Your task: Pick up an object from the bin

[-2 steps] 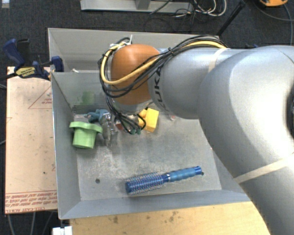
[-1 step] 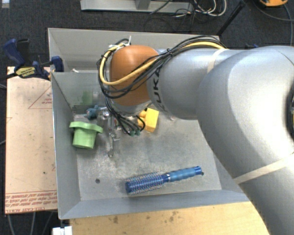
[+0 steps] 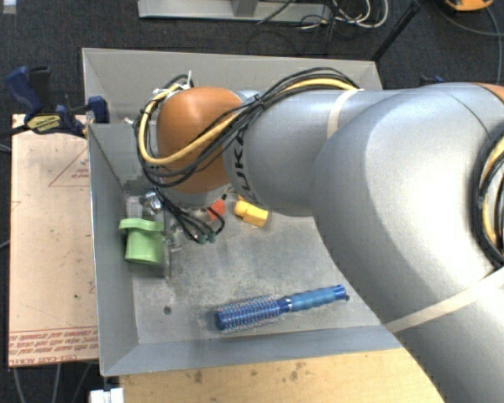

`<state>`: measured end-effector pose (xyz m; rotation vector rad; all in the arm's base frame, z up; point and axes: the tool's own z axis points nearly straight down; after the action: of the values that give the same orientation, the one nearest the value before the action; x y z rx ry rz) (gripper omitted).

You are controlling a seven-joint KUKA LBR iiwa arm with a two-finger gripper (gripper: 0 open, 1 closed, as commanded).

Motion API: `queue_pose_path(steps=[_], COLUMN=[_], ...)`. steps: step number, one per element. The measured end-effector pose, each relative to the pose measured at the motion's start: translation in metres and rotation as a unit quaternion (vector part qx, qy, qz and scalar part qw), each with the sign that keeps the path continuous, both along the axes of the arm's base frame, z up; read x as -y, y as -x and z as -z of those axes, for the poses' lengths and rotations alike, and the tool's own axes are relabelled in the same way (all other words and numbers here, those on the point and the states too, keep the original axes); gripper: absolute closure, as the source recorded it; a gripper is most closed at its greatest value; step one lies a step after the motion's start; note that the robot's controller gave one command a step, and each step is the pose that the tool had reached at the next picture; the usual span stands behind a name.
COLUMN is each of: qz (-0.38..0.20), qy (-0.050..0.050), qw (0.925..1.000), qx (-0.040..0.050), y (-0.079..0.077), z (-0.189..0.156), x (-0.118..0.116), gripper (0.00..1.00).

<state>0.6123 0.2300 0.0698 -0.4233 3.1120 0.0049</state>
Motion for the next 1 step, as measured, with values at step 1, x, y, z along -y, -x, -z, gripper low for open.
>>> queue_pose_path(steps=[1], qz=[0.004], qy=[0.003], qw=[1.0000], qx=[0.0022], y=[-0.0031], z=[-0.0014], x=[0.0061], gripper=[1.00])
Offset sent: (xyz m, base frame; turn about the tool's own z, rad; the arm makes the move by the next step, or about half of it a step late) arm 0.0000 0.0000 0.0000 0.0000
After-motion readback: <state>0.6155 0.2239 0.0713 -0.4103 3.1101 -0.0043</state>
